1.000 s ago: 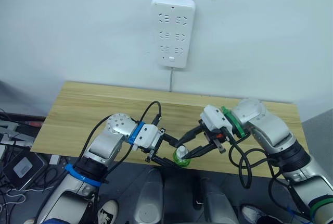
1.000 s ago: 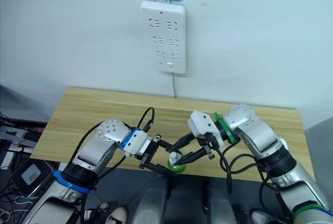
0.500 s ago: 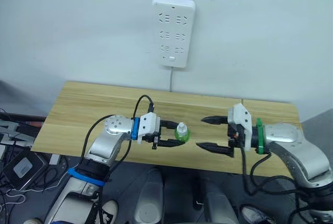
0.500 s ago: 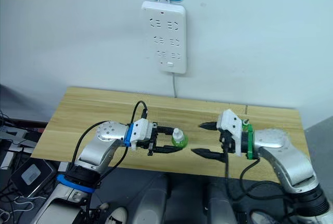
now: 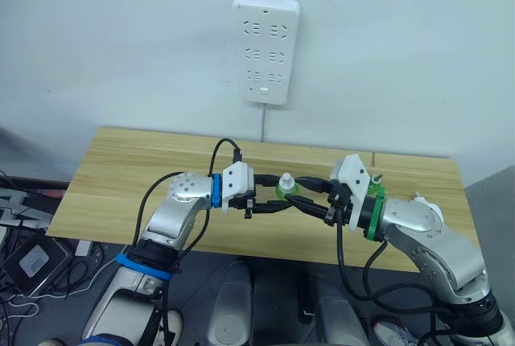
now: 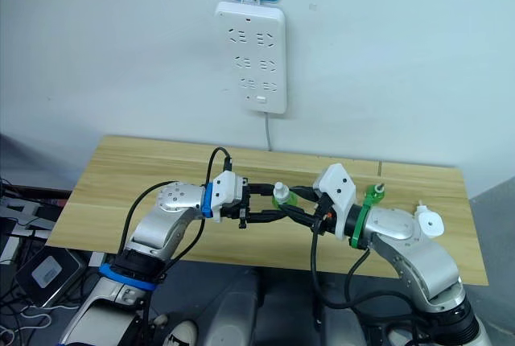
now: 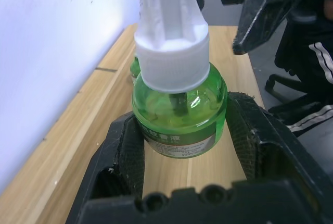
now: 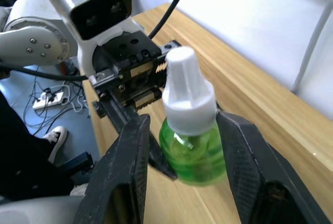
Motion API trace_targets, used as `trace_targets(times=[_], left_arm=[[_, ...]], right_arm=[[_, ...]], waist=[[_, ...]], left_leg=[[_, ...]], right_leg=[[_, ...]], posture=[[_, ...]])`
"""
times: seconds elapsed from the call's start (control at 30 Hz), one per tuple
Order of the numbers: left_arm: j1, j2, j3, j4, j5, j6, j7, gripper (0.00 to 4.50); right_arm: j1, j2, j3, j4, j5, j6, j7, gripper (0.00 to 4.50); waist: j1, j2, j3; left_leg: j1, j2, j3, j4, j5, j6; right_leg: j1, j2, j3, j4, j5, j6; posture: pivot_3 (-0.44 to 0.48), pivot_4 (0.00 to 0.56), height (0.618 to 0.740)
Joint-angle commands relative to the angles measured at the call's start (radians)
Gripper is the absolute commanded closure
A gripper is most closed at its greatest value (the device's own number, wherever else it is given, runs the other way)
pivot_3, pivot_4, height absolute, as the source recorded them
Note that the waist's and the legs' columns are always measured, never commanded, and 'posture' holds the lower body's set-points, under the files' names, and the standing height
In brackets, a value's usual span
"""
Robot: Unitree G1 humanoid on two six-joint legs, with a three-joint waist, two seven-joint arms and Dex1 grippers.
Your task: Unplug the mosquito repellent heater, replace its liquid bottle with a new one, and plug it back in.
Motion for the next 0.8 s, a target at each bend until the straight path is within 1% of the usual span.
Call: trace_targets(times=[0.03,0.3,0.8], left_arm=[[0.004,-0.008,0.007,-0.025,-0.007,-0.001,0.006,2.3],[0.016,-0.007,0.0,-0.043,-0.008,0.009,0.006,2.3],[0.013,-0.013,-0.002,-0.054,-0.01,0.015,0.001,2.3]], right_arm=[[-0.033,0.011,-0.007,-0.063,0.027,0.027,-0.025,2.41],[-0.084,0.013,-0.04,-0.081,0.072,0.072,-0.041,2.41],[-0.056,-0.041,-0.052,-0.079,0.11,0.078,-0.026,2.41]], waist=[[0.0,0.0,0.0],[0.001,0.0,0.0],[0.002,0.0,0.0]], left_leg=[[0.0,0.0,0.0,0.0,0.0,0.0],[0.0,0.0,0.0,0.0,0.0,0.0],[0.0,0.0,0.0,0.0,0.0,0.0]], right_leg=[[0.0,0.0,0.0,0.0,0.0,0.0],[0.0,0.0,0.0,0.0,0.0,0.0],[0.0,0.0,0.0,0.0,0.0,0.0]], posture=[[0.314,0.313,0.74],[0.325,0.305,0.74],[0.327,0.294,0.74]])
